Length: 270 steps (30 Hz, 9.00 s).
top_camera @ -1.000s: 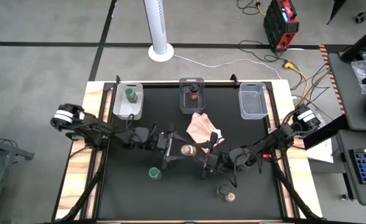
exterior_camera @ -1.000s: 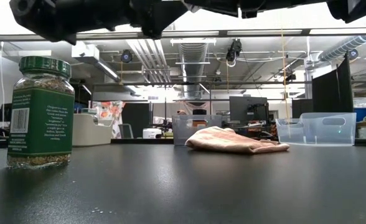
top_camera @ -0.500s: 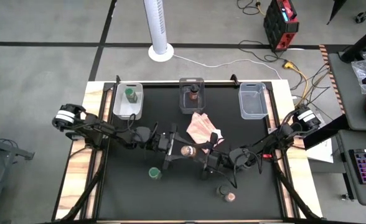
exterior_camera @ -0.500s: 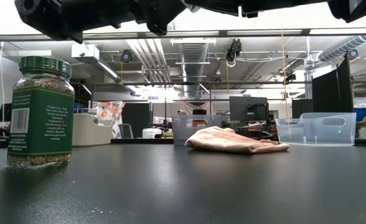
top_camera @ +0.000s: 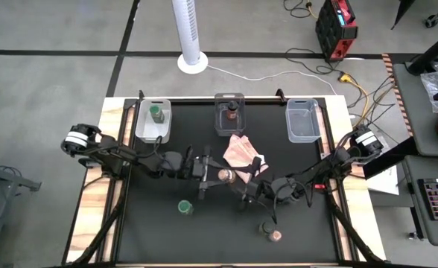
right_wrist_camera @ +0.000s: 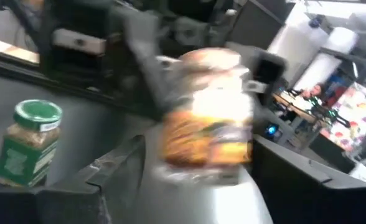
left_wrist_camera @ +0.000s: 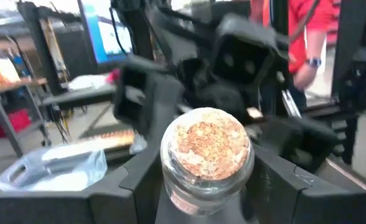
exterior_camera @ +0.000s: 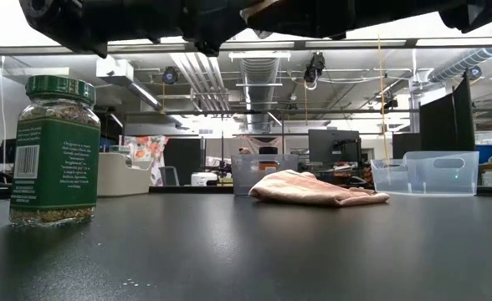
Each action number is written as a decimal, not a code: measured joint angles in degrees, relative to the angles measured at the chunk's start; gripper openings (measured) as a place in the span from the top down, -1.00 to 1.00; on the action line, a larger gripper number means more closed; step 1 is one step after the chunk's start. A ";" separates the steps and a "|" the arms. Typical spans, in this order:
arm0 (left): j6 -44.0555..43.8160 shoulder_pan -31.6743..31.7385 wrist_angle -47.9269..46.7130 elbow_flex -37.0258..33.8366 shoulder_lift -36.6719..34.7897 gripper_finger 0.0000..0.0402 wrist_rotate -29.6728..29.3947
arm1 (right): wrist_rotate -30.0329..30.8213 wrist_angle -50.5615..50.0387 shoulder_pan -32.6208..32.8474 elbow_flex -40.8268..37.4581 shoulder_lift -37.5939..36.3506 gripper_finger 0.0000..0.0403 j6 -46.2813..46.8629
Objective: Sort spices by type
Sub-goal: Put the left brown seasoning bottle into the transparent bin
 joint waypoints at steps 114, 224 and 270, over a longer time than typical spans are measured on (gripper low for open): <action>-3.38 -0.44 -47.72 1.42 -15.95 0.11 -8.68 | 3.71 -61.50 -0.70 25.22 2.92 0.39 23.38; -16.65 3.99 -40.55 9.42 -13.16 -0.13 19.36 | -3.01 -51.82 1.13 29.95 3.51 -0.22 -25.87; -18.32 5.33 -5.52 1.12 0.33 -0.47 22.86 | 0.82 -16.90 2.40 11.40 2.23 -0.24 -41.98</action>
